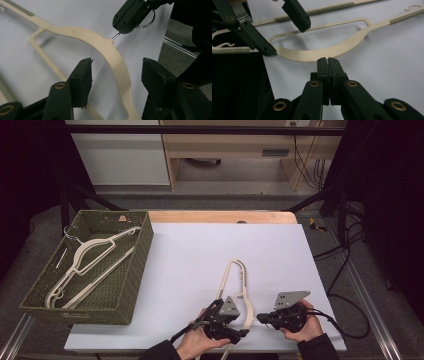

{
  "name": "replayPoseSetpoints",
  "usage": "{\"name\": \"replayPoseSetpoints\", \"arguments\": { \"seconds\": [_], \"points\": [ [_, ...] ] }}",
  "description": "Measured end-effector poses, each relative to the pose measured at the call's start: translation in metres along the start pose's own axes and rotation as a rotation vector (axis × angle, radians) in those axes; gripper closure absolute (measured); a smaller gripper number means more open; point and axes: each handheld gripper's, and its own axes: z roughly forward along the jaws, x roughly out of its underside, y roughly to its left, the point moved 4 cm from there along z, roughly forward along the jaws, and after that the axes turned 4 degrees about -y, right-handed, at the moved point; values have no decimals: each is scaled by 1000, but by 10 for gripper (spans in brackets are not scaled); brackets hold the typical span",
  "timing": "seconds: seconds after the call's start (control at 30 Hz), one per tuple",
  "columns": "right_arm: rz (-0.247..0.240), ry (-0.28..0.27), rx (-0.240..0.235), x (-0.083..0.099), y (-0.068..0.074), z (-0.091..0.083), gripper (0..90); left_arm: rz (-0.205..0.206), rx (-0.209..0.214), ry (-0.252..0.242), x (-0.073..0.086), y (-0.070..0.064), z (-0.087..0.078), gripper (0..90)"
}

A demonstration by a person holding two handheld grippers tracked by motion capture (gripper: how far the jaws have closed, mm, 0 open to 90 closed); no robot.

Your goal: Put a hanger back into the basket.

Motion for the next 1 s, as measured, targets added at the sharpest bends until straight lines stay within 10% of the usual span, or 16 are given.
{"name": "replayPoseSetpoints", "arguments": {
  "seconds": [0.47, 1.0],
  "points": [
    [-6, -1, 6, -5, 4, -4, 895, -35, -66, 87, 4, -6, 24, 636],
    [-28, -76, -8, -15, 10, -15, 822, -79, -105, 79, 1, -10, 3, 720]
  ]
}}
